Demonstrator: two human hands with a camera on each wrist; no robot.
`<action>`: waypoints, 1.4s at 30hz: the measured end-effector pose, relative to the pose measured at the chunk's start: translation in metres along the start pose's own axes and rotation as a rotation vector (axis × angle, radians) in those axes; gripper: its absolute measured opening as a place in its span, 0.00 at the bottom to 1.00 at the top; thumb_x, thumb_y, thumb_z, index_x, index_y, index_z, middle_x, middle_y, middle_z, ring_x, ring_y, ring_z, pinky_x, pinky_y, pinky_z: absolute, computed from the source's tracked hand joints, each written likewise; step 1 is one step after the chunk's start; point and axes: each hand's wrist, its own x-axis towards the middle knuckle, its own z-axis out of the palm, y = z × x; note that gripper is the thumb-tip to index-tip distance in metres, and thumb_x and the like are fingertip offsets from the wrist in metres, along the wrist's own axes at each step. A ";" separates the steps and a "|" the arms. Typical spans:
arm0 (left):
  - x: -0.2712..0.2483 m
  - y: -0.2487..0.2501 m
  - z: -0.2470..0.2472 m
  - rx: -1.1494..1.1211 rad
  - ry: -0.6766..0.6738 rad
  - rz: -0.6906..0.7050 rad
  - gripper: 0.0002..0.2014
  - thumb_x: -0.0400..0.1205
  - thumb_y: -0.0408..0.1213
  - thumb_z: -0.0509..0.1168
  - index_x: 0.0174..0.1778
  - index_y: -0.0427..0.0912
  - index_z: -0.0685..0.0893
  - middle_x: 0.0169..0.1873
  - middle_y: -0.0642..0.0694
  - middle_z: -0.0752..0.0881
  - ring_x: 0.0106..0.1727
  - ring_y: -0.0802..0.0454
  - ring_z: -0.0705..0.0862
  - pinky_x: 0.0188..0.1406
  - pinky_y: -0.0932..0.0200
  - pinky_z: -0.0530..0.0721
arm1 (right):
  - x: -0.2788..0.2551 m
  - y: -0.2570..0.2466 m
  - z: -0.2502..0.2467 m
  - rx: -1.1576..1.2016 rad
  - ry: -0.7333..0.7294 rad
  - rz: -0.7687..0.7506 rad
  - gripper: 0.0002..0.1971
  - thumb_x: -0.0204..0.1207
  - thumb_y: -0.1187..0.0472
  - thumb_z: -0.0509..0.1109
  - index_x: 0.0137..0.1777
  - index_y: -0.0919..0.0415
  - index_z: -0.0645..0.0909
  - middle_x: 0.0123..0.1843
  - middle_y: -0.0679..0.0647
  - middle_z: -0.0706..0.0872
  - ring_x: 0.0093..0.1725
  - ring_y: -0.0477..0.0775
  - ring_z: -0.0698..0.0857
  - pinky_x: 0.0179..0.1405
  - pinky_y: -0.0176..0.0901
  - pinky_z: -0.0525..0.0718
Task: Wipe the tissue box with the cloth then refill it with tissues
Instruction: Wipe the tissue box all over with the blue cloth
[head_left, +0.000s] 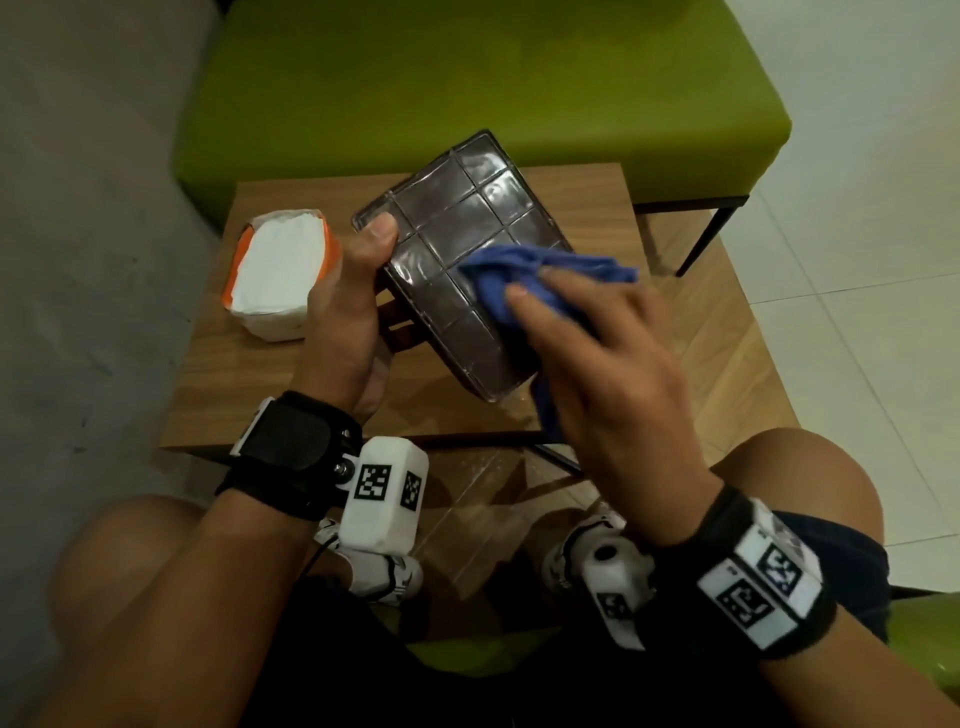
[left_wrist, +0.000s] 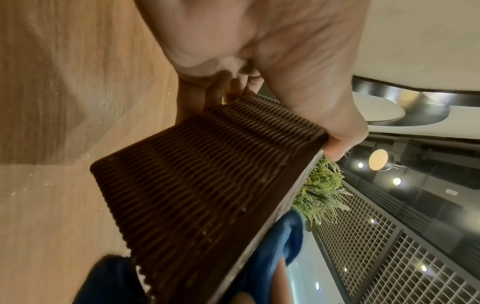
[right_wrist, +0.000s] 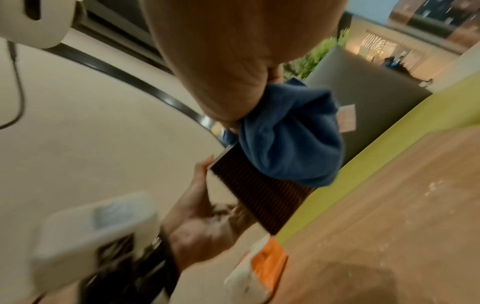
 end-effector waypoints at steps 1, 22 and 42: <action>0.000 -0.001 0.001 0.001 0.000 -0.006 0.39 0.75 0.67 0.70 0.78 0.46 0.87 0.69 0.36 0.92 0.67 0.34 0.93 0.67 0.28 0.91 | 0.003 0.004 -0.002 0.002 0.045 0.049 0.16 0.89 0.66 0.71 0.75 0.62 0.87 0.73 0.65 0.86 0.65 0.64 0.80 0.64 0.55 0.82; 0.003 0.001 0.000 -0.040 0.016 -0.020 0.41 0.75 0.69 0.69 0.78 0.44 0.87 0.68 0.39 0.93 0.67 0.38 0.94 0.66 0.31 0.92 | -0.005 0.010 -0.009 0.009 0.091 0.043 0.12 0.88 0.67 0.68 0.63 0.65 0.92 0.65 0.65 0.88 0.58 0.67 0.81 0.59 0.44 0.76; 0.000 -0.005 0.006 0.086 -0.084 0.068 0.36 0.78 0.60 0.72 0.75 0.37 0.86 0.67 0.31 0.92 0.68 0.27 0.91 0.69 0.25 0.88 | 0.007 -0.011 -0.004 0.043 -0.020 -0.097 0.13 0.88 0.64 0.68 0.64 0.65 0.92 0.64 0.69 0.87 0.57 0.64 0.80 0.57 0.41 0.69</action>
